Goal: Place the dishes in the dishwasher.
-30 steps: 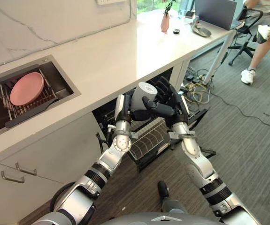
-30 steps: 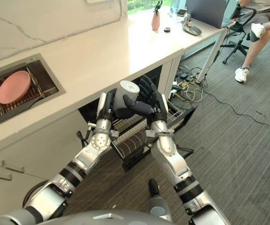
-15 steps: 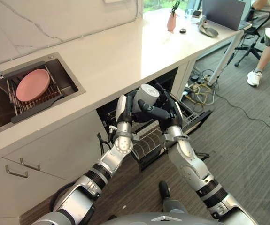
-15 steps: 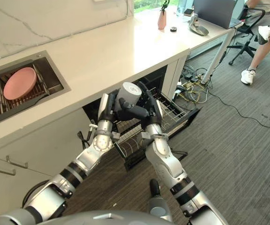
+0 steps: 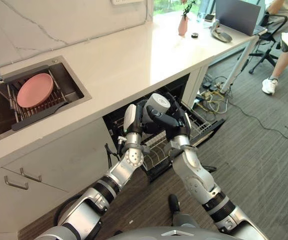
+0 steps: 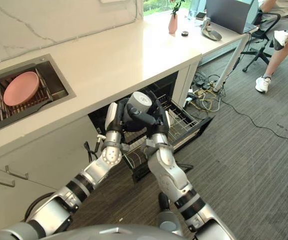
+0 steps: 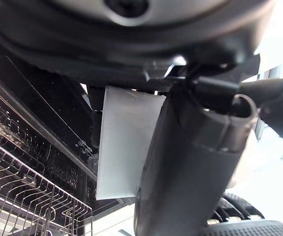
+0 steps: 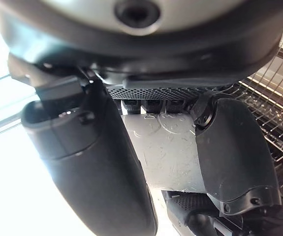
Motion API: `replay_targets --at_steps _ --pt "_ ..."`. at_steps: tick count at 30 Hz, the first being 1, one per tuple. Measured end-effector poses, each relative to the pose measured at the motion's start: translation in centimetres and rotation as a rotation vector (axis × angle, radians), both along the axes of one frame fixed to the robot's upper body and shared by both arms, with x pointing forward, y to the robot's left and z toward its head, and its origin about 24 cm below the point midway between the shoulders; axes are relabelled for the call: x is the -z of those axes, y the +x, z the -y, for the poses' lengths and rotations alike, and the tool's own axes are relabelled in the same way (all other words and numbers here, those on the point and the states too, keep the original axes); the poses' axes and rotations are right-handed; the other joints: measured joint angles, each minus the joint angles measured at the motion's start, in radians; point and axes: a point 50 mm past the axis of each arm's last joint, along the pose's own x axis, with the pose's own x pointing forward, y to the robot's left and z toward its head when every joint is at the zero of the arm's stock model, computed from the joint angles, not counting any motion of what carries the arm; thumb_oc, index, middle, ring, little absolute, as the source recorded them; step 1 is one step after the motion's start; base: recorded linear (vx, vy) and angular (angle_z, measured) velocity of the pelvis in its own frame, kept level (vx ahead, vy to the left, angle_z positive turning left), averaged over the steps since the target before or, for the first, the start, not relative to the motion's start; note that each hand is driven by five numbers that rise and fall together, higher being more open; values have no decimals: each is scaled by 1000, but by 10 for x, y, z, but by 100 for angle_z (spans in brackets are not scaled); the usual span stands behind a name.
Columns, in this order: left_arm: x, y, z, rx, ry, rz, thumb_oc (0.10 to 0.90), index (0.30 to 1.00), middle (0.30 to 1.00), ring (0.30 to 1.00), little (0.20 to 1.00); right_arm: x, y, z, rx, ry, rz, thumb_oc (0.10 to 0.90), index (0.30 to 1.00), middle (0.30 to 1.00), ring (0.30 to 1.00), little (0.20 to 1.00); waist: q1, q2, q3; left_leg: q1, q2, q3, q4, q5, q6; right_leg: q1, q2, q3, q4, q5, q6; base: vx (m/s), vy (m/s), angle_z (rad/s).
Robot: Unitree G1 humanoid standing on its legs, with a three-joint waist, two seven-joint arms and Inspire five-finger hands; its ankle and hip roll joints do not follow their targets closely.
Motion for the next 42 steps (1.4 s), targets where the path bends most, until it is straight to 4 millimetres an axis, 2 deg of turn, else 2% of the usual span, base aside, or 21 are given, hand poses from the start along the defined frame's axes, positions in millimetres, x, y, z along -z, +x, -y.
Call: replay_targets --at_steps 14,32,33,34,42 --pt "4 -2 3 25 55 -10 400 300 300 300 300 10 3 0 45 14 -46 800 900 900 900 900 3 0 -1 0 1 -3 0 0 0 2 -1 -3 0 0 0 0 0 0" --pt "4 -2 1 37 67 -17 400 300 300 300 300 11 3 -1 43 9 -55 800 900 900 900 900 3 0 -1 0 2 -4 0 1 0 3 -1 -5 0 0 0 0 0 0" --pt "4 -2 1 37 67 -17 400 300 300 300 300 11 3 -1 42 9 -55 518 476 476 476 476 3 0 -1 0 2 -4 0 1 0 3 -1 -5 0 0 0 0 0 0" --pt "4 -2 1 37 68 -17 400 300 300 300 300 12 3 -1 42 8 -55 400 300 300 300 300 3 0 -1 0 2 -4 0 1 0 3 -1 -5 0 -1 0 0 0 0" --pt "7 -3 2 55 142 -14 400 300 300 300 300 21 4 3 42 -34 -80 400 300 300 300 300 7 -1 -1 -2 3 -7 0 0 0 3 -2 -8 0 -4 -1 0 0 0"
